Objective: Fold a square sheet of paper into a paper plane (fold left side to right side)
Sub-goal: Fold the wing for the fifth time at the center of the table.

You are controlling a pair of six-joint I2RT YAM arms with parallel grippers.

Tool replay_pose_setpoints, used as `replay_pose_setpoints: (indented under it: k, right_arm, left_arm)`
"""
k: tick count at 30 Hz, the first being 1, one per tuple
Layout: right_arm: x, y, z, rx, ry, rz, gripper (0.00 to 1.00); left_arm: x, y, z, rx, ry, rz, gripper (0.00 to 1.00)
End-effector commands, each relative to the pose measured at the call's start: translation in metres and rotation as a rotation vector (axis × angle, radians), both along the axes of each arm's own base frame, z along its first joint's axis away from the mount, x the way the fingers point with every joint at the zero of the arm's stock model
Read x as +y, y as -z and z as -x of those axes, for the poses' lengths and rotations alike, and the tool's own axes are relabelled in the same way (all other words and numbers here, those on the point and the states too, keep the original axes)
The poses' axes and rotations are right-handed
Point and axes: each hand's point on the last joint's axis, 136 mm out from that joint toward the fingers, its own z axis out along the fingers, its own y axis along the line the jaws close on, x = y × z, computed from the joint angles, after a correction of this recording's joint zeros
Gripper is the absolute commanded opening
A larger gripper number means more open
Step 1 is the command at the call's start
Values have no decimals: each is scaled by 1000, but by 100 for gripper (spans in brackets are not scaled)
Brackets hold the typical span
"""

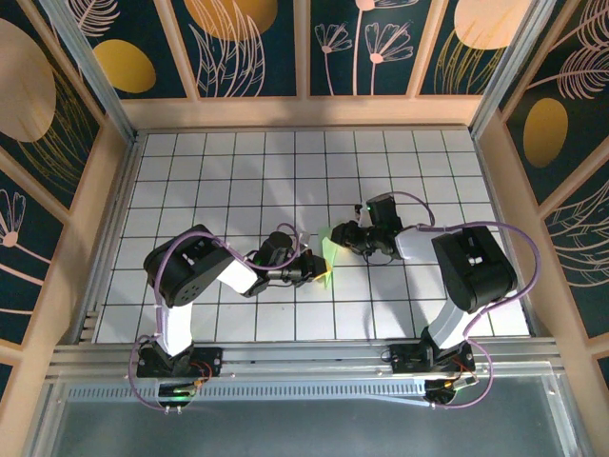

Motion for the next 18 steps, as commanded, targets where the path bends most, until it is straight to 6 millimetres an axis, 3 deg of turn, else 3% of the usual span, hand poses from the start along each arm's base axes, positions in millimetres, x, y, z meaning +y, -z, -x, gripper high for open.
replay_pose_setpoints:
  k: [1,10,18]
  right_arm:
    - [1,-7,-6,-33,-6,27,40]
    - [7,-3,-6,-17,-13,17,40]
    - [6,16,0,33,-13,41,39]
  left_arm:
    - [2,3,-2,0,-4,15,0]
    - [2,1,-2,-5,-3,16,0]
    - [3,1,-2,-4,-5,15,2]
